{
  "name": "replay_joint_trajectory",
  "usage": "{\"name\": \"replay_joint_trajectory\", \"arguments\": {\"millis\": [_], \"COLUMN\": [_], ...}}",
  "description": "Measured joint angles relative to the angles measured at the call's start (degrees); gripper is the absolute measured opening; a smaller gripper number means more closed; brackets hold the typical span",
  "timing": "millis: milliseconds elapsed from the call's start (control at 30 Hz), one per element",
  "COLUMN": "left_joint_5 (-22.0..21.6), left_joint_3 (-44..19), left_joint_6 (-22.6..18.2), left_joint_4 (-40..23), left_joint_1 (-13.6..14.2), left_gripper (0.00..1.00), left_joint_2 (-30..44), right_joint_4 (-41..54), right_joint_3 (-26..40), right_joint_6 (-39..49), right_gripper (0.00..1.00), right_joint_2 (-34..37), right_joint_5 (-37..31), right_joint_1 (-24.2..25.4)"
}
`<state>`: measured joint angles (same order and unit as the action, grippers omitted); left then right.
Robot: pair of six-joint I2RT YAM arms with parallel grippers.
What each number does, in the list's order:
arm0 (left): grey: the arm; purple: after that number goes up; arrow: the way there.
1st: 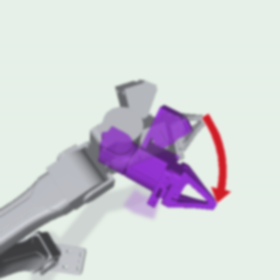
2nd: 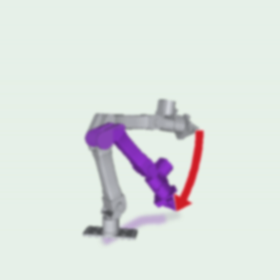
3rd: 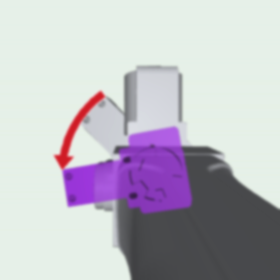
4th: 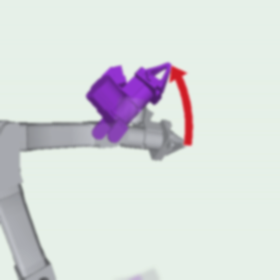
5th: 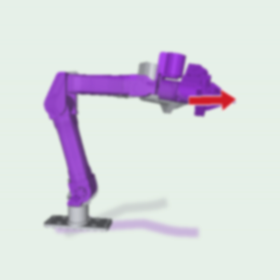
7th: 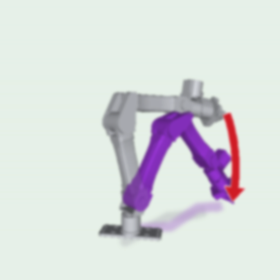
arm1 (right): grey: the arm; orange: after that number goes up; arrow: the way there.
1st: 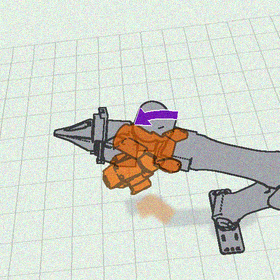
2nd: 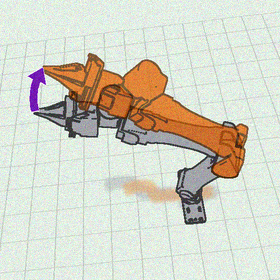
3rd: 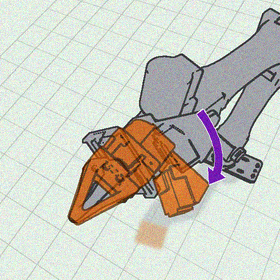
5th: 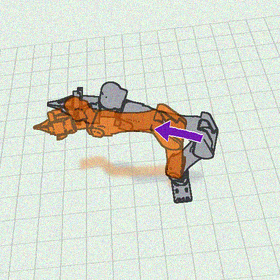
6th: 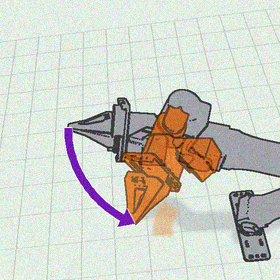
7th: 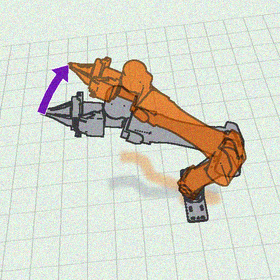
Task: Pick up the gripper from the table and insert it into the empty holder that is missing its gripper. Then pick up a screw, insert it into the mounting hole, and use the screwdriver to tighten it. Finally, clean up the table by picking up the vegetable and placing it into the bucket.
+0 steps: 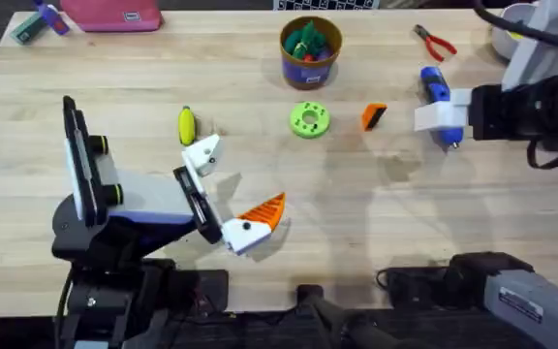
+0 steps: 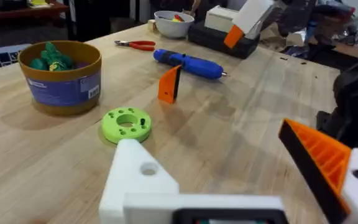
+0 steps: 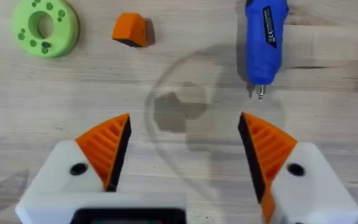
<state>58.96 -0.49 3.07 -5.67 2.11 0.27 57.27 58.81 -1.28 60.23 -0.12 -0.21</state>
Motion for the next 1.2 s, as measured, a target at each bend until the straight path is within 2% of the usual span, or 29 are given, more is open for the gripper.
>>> {"name": "replay_joint_trajectory", "arguments": {"millis": [667,800,933,1067,1200], "left_joint_5": [0.0,0.0,0.0,0.0,0.0], "left_joint_3": [0.0,0.0,0.0,0.0,0.0], "left_joint_6": [0.0,0.0,0.0,0.0,0.0], "left_joint_4": [0.0,0.0,0.0,0.0,0.0], "left_joint_1": [0.0,0.0,0.0,0.0,0.0], "left_gripper": [0.985,0.985,0.985,0.986,0.987], "left_joint_2": [0.0,0.0,0.0,0.0,0.0], "right_joint_4": [0.9,4.0,5.5,5.2,4.0], "right_joint_3": [0.4,3.4,9.4,15.5,18.7], "right_joint_6": [-0.3,-1.8,-3.3,-5.4,-6.3], "right_gripper": [0.994,0.994,0.994,0.994,0.994], "right_joint_2": [0.8,5.8,13.0,19.7,25.7], "right_joint_5": [0.0,0.0,0.0,0.0,0.0], "right_joint_1": [0.0,-1.6,-5.4,-9.5,-12.2]}}
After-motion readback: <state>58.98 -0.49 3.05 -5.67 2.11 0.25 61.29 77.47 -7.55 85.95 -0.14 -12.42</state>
